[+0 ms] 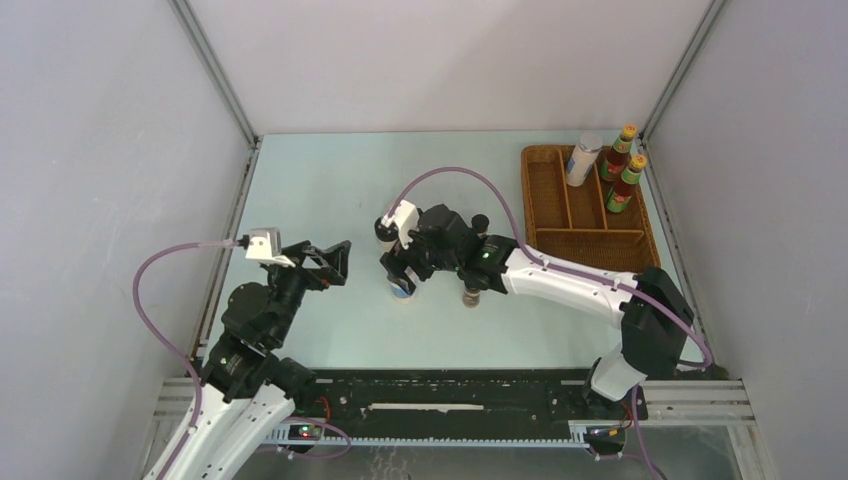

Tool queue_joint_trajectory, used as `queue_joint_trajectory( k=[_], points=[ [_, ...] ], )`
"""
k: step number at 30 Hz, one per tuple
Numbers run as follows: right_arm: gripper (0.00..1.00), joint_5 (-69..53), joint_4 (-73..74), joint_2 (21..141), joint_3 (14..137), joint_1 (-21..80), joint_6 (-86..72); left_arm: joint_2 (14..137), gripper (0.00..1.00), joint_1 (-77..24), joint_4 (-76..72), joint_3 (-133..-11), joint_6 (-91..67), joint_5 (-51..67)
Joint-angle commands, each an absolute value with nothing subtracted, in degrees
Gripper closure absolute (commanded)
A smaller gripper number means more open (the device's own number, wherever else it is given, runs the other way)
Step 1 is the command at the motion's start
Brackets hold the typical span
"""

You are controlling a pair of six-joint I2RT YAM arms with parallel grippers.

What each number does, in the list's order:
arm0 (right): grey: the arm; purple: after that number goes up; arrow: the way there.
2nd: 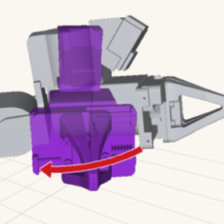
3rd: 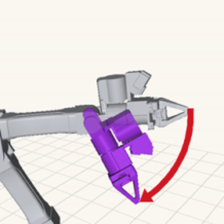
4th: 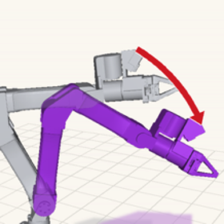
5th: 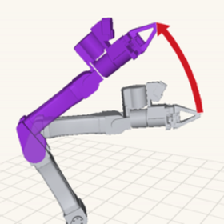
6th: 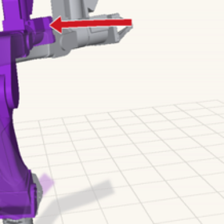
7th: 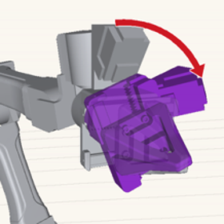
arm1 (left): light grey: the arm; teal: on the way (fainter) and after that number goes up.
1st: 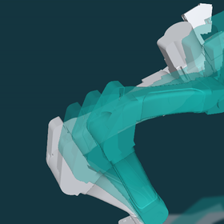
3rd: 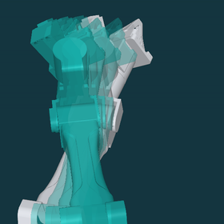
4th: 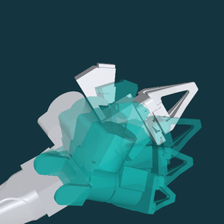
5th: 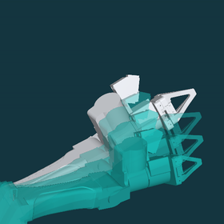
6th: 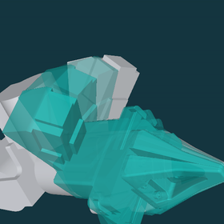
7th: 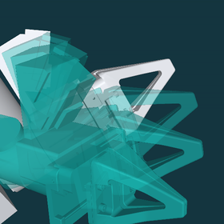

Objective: Organize the condiment bottles
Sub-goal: Pick up the bottle from the center of the board.

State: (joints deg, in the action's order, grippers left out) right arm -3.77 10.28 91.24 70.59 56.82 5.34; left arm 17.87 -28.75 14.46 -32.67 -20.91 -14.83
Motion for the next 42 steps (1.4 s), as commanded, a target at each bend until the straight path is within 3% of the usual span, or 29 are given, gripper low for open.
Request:
queue_joint_trajectory(
  k=[1,28,42],
  points=[
    [0.09,-4.38,9.75,92.81,73.23,55.75,6.44,18.35,0.0,-29.0,12.57,-32.26,-19.89,-15.02],
    [0.09,-8.26,10.2,98.49,75.77,53.92,5.65,18.88,0.0,-29.0,12.57,-32.26,-19.68,-15.29],
    [0.19,-8.7,11.07,99.62,75.77,53.58,5.0,18.91,0.0,-29.0,12.49,-32.16,-19.86,-15.12]
  ],
)
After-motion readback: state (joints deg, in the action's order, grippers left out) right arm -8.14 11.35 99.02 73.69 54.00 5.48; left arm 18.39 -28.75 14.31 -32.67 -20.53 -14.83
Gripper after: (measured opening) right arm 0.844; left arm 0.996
